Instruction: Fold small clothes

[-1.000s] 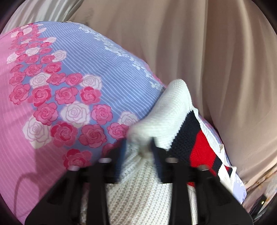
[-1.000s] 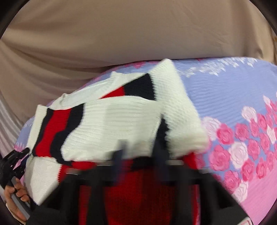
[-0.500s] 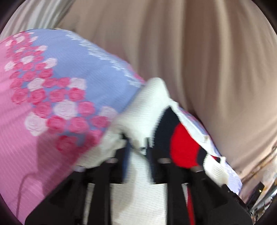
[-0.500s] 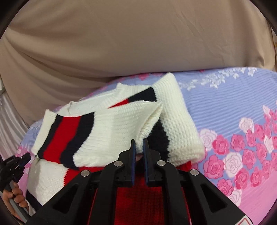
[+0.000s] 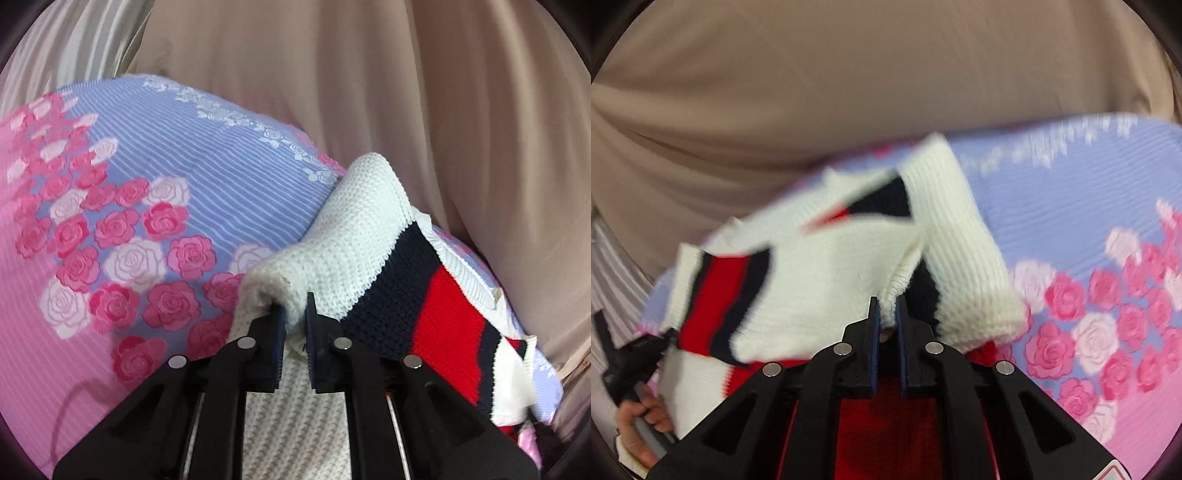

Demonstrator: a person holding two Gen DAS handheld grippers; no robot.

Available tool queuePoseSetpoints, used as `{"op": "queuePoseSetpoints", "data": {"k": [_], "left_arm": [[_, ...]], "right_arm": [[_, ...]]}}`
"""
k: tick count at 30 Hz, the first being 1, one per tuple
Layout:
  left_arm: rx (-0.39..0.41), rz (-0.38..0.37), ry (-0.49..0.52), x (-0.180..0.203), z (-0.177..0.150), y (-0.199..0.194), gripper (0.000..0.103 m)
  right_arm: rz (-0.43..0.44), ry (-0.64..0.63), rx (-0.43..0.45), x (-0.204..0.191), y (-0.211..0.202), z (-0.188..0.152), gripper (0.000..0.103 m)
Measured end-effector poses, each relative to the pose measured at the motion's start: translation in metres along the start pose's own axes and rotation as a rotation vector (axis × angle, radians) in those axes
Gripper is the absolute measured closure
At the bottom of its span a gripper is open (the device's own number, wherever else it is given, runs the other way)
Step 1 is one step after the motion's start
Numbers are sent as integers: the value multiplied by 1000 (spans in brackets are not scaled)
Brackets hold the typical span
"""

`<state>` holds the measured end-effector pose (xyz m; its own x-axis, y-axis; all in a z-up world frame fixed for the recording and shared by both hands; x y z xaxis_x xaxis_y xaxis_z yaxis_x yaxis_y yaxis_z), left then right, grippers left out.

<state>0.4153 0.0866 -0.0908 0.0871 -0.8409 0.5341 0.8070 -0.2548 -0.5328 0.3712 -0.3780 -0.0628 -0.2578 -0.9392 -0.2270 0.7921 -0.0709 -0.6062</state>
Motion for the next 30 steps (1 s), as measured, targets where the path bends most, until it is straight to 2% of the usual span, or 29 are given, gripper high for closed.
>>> {"op": "queuePoseSetpoints", "data": {"k": [2, 3, 4, 6, 7, 9, 11, 12, 13, 15, 17, 19, 23, 25, 27, 30], "left_arm": [[-7, 2, -8, -1, -1, 1, 93], [-10, 8, 2, 0, -1, 1, 92], [-17, 16, 22, 4, 0, 3, 91], [-28, 9, 51, 13, -1, -2, 88], [-22, 1, 67, 15, -2, -13, 84], [18, 8, 101, 13, -1, -43, 63], [47, -4, 142, 11, -6, -78, 48], [44, -7, 166, 8, -10, -95, 40], [27, -10, 201, 5, -18, -113, 37], [-24, -19, 251, -5, -37, -143, 25], [-77, -39, 283, -15, -61, -171, 21], [-134, -52, 288, -30, -92, -195, 19], [-247, -74, 246, -54, -146, -221, 19], [-282, -97, 216, -58, -164, -223, 19], [-251, -83, 244, -56, -170, -224, 18], [-264, -117, 244, -43, -178, -219, 18]], "right_arm": [[-56, -8, -122, 13, 26, -19, 95], [-24, 34, -148, 17, 28, -22, 95], [-24, 50, -139, 20, 15, -15, 94], [-91, 47, -67, 26, -21, -3, 86], [-92, 43, -35, 26, -46, -1, 77], [-65, 55, 8, 30, -94, -8, 73], [-56, 52, 25, 39, -129, -25, 64], [-56, 54, 28, 48, -154, -41, 60], [-56, 57, 22, 52, -167, -55, 53], [-35, 80, -17, 70, -199, -97, 50], [-10, 98, -72, 76, -210, -141, 44], [-25, 96, -130, 81, -218, -184, 44], [38, 118, -205, 75, -229, -239, 43], [30, 105, -191, 69, -228, -249, 42], [52, 78, -197, 57, -226, -249, 40], [89, 39, -206, 32, -216, -246, 40]]}}
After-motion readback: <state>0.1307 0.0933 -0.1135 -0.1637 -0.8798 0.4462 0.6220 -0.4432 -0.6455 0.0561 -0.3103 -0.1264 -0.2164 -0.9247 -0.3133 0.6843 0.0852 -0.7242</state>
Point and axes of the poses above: each gripper's, at about its wrist camera, not at the fingertips, and y roughly the way its jaws point, x to its right, z to its top, the point moved 10 cm from there along y, roughly the way its jaws point, and after that the axes turned 11 degrees about -z, right-handed, at the moved point
